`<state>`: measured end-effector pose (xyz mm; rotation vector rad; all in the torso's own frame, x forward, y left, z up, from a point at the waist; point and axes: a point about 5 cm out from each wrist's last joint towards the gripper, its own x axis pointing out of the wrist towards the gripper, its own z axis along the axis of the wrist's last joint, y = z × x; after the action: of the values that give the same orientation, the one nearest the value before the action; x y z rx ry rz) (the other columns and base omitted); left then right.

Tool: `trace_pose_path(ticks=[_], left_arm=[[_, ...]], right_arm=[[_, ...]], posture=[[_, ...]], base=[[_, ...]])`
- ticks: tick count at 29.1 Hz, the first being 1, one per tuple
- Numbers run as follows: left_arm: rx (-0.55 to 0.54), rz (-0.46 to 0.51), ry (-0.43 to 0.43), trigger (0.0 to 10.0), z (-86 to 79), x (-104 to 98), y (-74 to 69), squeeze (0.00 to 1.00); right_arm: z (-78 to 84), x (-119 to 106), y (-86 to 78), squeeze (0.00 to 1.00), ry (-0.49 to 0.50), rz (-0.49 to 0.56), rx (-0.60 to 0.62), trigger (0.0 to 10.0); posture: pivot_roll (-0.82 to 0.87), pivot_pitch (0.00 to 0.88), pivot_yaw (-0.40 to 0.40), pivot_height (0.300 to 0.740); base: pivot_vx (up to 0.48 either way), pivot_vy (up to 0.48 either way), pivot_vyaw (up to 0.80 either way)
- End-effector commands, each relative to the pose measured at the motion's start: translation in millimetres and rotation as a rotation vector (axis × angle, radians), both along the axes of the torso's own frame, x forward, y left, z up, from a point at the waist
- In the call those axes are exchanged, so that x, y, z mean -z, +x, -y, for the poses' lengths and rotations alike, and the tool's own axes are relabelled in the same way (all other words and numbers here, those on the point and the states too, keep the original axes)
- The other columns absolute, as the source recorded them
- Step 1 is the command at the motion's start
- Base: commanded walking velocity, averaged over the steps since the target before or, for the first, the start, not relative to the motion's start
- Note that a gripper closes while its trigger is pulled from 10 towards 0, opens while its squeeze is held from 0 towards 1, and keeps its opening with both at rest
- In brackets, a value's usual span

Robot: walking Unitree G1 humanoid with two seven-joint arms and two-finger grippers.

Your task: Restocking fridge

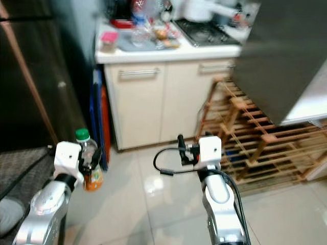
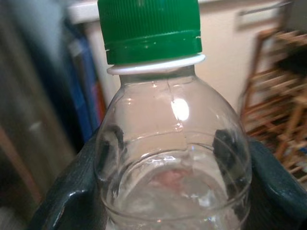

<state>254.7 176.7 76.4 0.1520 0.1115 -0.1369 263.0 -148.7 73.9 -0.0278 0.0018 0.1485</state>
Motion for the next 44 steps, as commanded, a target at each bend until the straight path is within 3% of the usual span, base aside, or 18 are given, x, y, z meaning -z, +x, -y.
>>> trace_pose_path(ticks=[1,3,8,12,14,15,20,23,30,36,44], left_arm=[[0.005,0.067,0.02,10.0,-2.5,-13.5,7.2,0.0],[0.015,0.09,0.033,10.0,-6.6,-20.2,11.0,0.0],[0.144,0.109,-0.01,10.0,9.0,-27.8,17.6,0.0],[0.181,0.083,-0.054,10.0,27.5,-17.7,21.4,0.0],[0.201,0.079,-0.116,10.0,50.5,-16.6,26.6,0.0],[0.203,0.084,-0.127,10.0,53.6,-18.1,28.0,0.0],[0.19,0.116,-0.164,10.0,55.5,-25.3,34.6,0.0],[0.146,0.144,-0.151,10.0,52.0,-25.7,34.7,0.0],[0.106,0.162,-0.144,10.0,42.1,-29.7,35.0,0.0],[0.062,0.157,-0.099,10.0,36.3,-29.8,48.6,0.0],[0.142,0.156,-0.108,10.0,36.7,-28.3,45.5,0.0]], right_arm=[[-0.6,3.6,-0.1,0.0,-0.003,-0.008,0.001,10.0],[-1.8,5.3,-0.5,0.0,0.008,-0.01,0.007,10.0],[4.7,5.7,-5.1,0.0,0.019,0.012,0.07,10.0],[13.9,13.4,-11.7,0.0,0.014,-0.004,0.141,10.0],[20.9,13.5,-10.4,0.0,0.021,-0.011,0.198,10.0],[21.9,12.1,-9.5,0.0,0.026,-0.008,0.204,10.0],[25.2,5.0,-2.5,0.0,-0.004,0.017,0.161,10.0],[25.9,11.7,2.6,0.0,-0.034,-0.02,0.116,10.0],[23.0,13.9,7.9,0.0,-0.058,-0.022,0.098,10.0],[17.1,14.2,11.0,0.0,-0.045,-0.014,0.083,10.0],[19.5,15.5,11.4,0.0,-0.044,-0.009,0.103,10.0]], posture=[[-0.02,0.0,-0.013,0.74],[-0.02,0.0,0.0,0.74],[-0.08,0.0,0.051,0.74],[-0.11,0.0,0.06,0.74],[-0.16,0.0,0.04,0.74],[-0.16,0.0,0.04,0.74],[-0.13,0.0,-0.016,0.74],[-0.07,0.0,-0.073,0.74],[-0.05,0.0,-0.05,0.74],[-0.07,0.0,-0.013,0.74],[-0.09,0.0,-0.004,0.74]], base=[[0.0,0.0,-0.75],[0.0,0.0,-0.75],[0.0,-0.096,-0.74],[0.0,-0.48,-0.74],[0.0,-0.48,-0.74],[0.0,-0.48,-0.74],[0.0,-0.475,-0.74],[0.0,-0.472,-0.74],[0.0,-0.472,-0.32],[0.053,-0.356,0.0],[0.237,0.0,0.0]])
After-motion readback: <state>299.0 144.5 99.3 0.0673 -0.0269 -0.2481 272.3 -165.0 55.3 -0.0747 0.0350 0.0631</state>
